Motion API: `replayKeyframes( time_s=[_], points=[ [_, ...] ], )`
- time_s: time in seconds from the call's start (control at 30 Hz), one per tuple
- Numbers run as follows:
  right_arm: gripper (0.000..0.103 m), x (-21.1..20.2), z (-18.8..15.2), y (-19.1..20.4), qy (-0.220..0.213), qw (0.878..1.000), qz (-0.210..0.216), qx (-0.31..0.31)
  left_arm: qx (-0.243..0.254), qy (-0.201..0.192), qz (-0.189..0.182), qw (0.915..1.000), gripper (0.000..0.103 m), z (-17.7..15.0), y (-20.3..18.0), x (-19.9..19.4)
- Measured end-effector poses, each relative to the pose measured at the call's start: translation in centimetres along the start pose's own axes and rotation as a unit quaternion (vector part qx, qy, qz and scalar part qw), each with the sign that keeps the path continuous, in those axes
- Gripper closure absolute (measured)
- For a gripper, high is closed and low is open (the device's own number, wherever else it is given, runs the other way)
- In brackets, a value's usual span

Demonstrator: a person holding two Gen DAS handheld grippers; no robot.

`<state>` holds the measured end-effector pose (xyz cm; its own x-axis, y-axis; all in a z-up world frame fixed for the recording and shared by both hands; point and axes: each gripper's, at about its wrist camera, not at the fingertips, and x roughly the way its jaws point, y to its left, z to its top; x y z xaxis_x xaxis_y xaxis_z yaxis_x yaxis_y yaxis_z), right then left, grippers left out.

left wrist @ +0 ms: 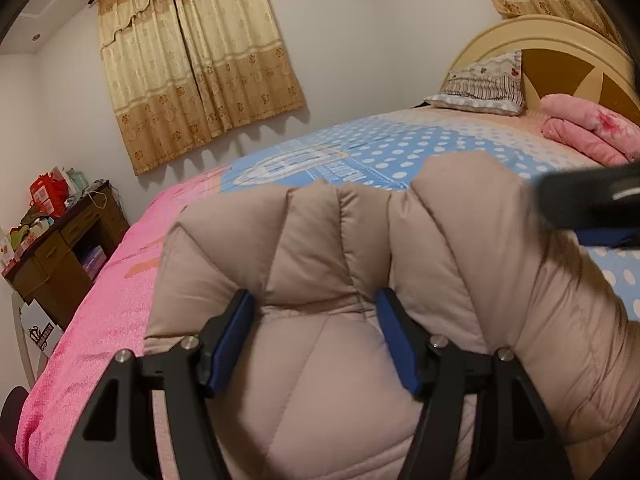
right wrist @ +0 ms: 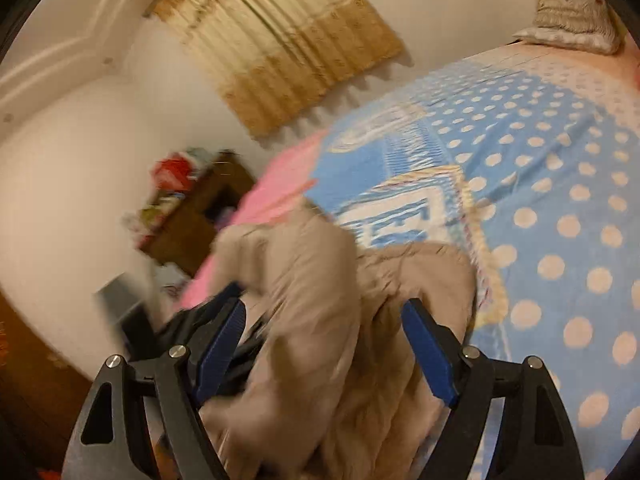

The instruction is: Fold large clothes

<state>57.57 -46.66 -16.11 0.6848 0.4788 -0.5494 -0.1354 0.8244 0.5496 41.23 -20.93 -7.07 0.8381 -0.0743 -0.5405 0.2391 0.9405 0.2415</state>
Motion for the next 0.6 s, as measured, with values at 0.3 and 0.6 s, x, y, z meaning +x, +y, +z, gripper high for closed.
replayKeyframes(
  time_s=[0.3,0.6],
  points=[
    [0.056,5.4,-0.9,1.9,0.068,0.992,-0.081,-0.064,-0.013,0.022,-0.021,0.9995,0.028,0.2,1.3,-0.6],
    [0.056,5.1,-1.6,0.0,0.028,0.985,-0.147,-0.08,-0.022,0.003,0.015,0.9997,0.0,1.6,6.1,-3.6]
  ],
)
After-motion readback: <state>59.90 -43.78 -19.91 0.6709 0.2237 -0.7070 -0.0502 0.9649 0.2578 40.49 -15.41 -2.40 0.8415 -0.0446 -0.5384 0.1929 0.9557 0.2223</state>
